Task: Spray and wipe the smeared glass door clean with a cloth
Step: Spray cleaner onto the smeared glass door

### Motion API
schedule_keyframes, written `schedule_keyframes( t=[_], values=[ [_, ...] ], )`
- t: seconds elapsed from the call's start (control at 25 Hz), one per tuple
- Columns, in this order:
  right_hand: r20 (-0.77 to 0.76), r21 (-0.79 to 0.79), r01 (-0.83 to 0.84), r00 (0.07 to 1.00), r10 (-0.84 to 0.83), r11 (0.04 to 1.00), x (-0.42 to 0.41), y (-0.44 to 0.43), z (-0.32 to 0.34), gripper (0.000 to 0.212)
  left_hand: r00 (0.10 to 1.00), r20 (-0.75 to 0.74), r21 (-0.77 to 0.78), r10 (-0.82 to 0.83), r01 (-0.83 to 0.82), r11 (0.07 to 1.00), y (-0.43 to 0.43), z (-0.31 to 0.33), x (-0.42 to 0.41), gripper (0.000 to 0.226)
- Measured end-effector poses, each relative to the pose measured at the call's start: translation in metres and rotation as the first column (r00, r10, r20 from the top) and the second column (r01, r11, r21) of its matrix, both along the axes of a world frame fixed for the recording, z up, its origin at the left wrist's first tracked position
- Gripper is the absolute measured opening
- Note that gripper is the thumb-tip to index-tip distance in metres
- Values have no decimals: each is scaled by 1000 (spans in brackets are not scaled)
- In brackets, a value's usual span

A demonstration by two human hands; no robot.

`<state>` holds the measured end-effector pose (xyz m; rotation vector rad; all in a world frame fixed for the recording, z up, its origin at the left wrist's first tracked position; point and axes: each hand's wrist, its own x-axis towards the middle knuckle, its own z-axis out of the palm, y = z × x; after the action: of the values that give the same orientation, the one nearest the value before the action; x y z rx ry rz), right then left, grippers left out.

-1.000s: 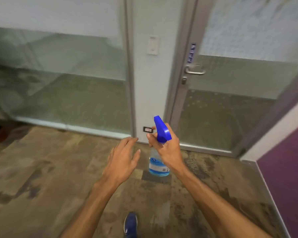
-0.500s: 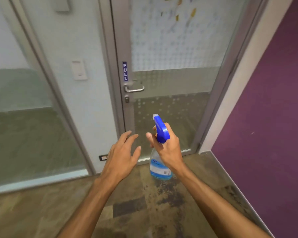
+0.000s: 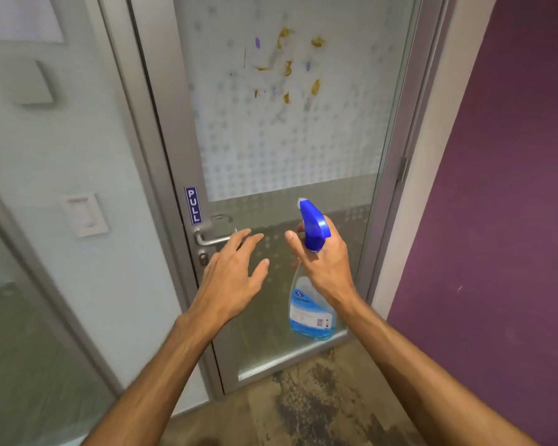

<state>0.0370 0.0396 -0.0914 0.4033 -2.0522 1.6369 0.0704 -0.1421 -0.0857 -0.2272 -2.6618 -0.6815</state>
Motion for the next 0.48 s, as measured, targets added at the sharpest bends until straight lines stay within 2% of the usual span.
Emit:
schedule_keyframes(
  t=[0.2, 0.48],
  values=[
    [-30, 8, 1, 1000, -1, 1000, -77, 17, 35, 18, 995, -96, -38, 6, -10, 999, 15, 39, -76, 54],
    [-53, -7, -126, 991, 125, 992, -192, 47, 79, 21, 975, -193, -40, 106, -116, 992, 50, 82, -176, 47]
  ],
)
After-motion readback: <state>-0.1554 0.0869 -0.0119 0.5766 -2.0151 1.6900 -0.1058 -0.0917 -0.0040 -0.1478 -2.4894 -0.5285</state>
